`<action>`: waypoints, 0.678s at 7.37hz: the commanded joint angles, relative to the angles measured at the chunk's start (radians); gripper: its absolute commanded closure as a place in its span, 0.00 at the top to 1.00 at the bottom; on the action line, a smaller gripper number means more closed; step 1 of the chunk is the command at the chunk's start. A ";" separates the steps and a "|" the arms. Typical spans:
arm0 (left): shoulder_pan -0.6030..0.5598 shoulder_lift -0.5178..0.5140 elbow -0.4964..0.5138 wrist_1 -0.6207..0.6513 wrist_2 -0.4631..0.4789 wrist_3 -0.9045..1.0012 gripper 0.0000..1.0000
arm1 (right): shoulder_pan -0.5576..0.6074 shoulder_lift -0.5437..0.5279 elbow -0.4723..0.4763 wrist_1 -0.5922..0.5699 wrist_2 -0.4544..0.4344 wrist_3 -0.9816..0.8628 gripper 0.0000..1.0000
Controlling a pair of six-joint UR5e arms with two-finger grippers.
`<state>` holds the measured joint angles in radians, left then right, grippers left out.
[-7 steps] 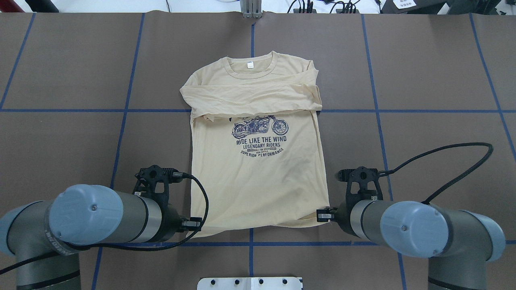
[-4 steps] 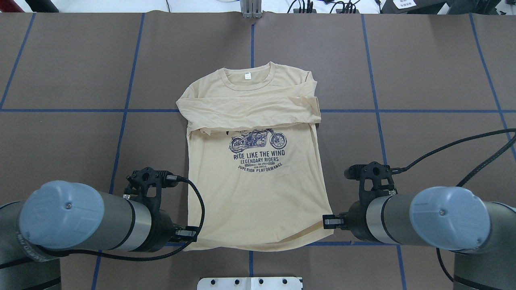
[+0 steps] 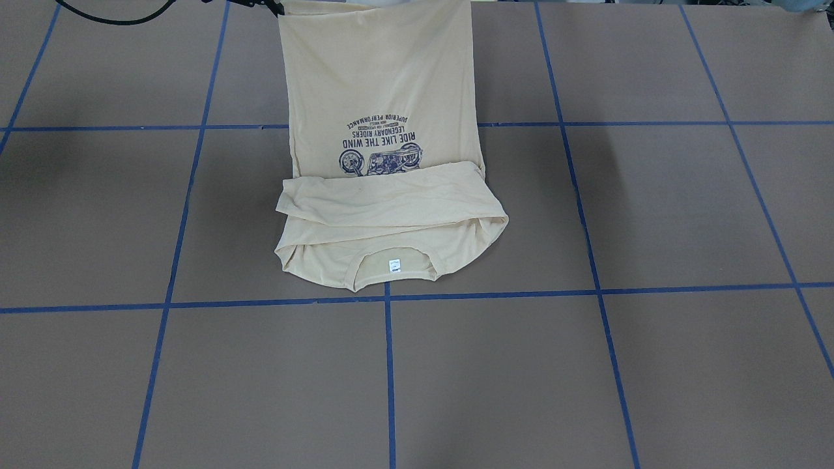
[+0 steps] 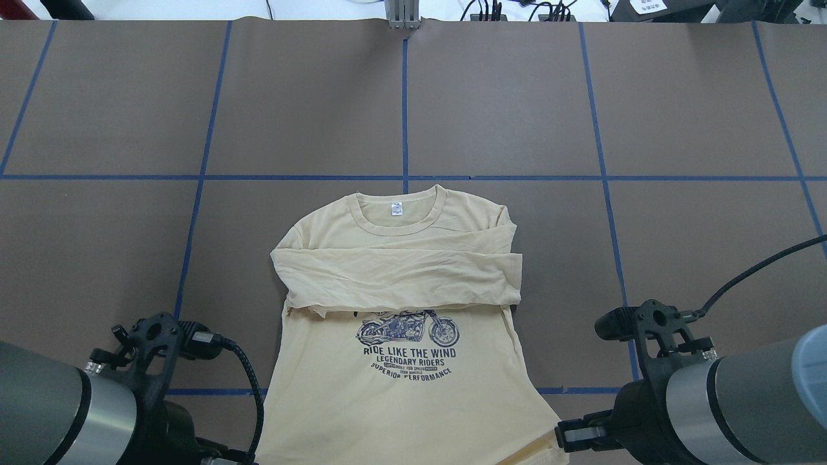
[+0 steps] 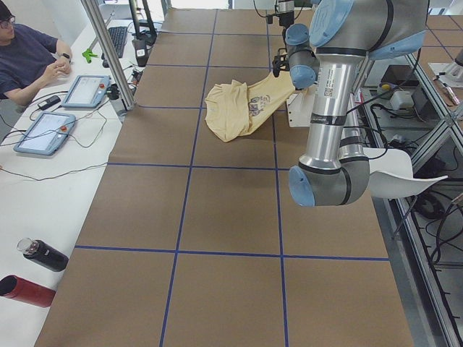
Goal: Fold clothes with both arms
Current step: 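Lift the hem with both grippers and carry it toward the collar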
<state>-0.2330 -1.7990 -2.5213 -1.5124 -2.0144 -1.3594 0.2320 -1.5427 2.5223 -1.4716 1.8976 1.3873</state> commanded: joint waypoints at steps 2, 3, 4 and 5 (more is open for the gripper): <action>-0.075 -0.079 0.183 0.006 0.049 -0.001 0.00 | 0.129 0.138 -0.182 -0.023 -0.064 -0.010 0.00; -0.116 -0.115 0.265 0.005 0.059 0.000 0.00 | 0.179 0.195 -0.263 -0.023 -0.068 -0.010 0.00; -0.153 -0.129 0.295 0.003 0.084 0.000 0.00 | 0.217 0.235 -0.328 -0.021 -0.087 -0.023 0.00; -0.187 -0.132 0.297 0.003 0.120 0.003 0.00 | 0.237 0.289 -0.388 -0.015 -0.119 -0.078 0.00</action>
<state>-0.3728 -1.9164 -2.2518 -1.5086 -1.9341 -1.3587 0.4300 -1.3219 2.2206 -1.4917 1.8115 1.3574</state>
